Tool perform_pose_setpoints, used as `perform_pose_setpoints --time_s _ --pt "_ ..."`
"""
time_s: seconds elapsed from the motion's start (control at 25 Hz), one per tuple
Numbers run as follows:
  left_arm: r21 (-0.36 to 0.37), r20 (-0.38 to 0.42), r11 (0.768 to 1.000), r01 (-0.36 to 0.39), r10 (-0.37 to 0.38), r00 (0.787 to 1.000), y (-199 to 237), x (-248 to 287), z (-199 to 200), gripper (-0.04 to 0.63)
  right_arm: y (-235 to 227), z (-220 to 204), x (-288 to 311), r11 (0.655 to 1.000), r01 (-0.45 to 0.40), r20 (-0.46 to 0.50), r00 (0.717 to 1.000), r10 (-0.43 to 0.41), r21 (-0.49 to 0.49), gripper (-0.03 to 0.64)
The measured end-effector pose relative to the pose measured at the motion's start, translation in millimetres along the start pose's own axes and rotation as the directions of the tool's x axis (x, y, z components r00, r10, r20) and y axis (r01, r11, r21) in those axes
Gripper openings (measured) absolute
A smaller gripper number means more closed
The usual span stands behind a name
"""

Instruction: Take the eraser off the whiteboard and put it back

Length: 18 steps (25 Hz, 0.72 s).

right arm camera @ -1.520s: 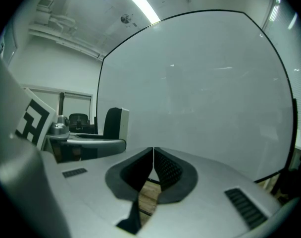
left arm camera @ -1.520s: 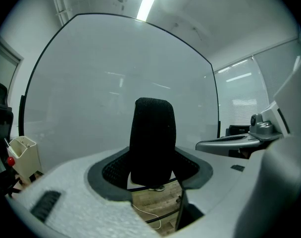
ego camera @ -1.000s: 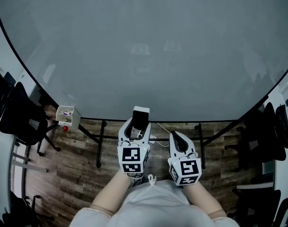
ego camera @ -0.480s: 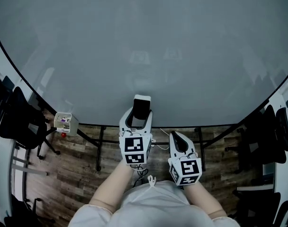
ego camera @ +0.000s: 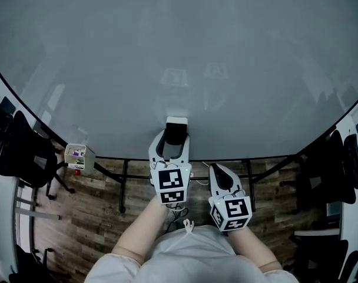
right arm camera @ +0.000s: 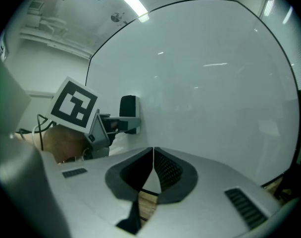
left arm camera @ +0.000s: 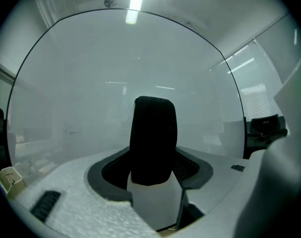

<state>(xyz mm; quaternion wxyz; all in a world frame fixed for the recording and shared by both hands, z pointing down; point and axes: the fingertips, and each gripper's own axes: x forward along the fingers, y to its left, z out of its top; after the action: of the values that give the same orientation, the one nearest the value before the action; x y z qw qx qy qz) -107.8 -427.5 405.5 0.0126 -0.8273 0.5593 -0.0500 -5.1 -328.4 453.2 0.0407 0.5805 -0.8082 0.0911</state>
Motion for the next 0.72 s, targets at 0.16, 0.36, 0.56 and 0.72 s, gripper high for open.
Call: perform_pose_setpoints --time_s 0.16,0.36,0.56,0.72 --pt "-0.012 0.011 1.000 -0.004 0.004 1.000 -2 0 0 0.253 -2 -2 0 1.000 0.006 -0.006 1.000 -0.006 -0.004 0.028" --pt "-0.032 0.026 0.999 0.000 0.001 1.000 0 -3 0 0.255 3 -2 -2 1.000 -0.006 0.004 1.000 0.006 0.020 0.028" --pt "-0.030 0.049 0.999 -0.016 0.017 0.999 0 -15 1 0.277 2 -7 -8 1.000 0.000 -0.006 1.000 0.000 0.018 0.028" --pt "-0.027 0.060 0.998 0.053 -0.051 0.997 -14 -37 -1 0.276 -1 -13 -15 1.000 0.013 -0.015 1.000 -0.013 0.022 0.028"
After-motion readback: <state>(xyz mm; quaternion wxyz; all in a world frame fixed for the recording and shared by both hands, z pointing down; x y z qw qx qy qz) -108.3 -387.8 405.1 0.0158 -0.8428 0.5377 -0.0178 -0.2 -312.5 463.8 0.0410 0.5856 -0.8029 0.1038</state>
